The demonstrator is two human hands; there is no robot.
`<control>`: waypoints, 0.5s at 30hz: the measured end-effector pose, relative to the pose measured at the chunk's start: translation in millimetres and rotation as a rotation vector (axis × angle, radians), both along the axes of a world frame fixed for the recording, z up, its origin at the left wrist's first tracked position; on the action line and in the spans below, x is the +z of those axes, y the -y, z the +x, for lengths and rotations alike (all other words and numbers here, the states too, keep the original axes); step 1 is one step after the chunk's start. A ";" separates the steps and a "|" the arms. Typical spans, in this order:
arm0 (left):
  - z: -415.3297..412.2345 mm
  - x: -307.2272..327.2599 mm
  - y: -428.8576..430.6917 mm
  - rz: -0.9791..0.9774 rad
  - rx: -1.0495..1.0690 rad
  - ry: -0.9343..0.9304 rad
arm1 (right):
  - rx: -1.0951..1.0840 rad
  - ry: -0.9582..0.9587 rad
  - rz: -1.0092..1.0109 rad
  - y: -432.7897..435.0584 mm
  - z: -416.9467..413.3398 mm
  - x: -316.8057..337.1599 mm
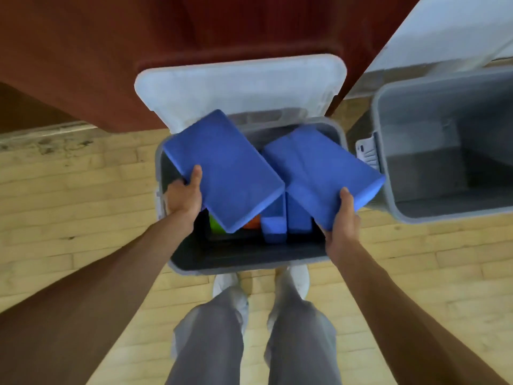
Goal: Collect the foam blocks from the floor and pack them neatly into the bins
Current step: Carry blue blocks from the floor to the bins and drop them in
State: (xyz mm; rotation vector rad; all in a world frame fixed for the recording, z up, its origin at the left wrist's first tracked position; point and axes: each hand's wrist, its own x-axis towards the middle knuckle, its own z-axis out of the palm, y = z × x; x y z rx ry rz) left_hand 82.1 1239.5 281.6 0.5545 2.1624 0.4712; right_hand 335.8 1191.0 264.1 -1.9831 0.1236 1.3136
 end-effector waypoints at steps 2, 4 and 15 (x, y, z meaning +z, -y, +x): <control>-6.9 -31.5 -5.1 0.005 0.086 0.119 | -0.005 -0.104 -0.020 -3.0 -11.3 -28.3; -17.2 -60.1 0.8 -0.069 0.037 0.126 | 0.123 -0.152 -0.098 2.0 -23.3 -48.9; -4.7 35.3 42.3 -0.280 -0.283 0.341 | 0.540 -0.065 -0.306 29.7 -33.9 42.5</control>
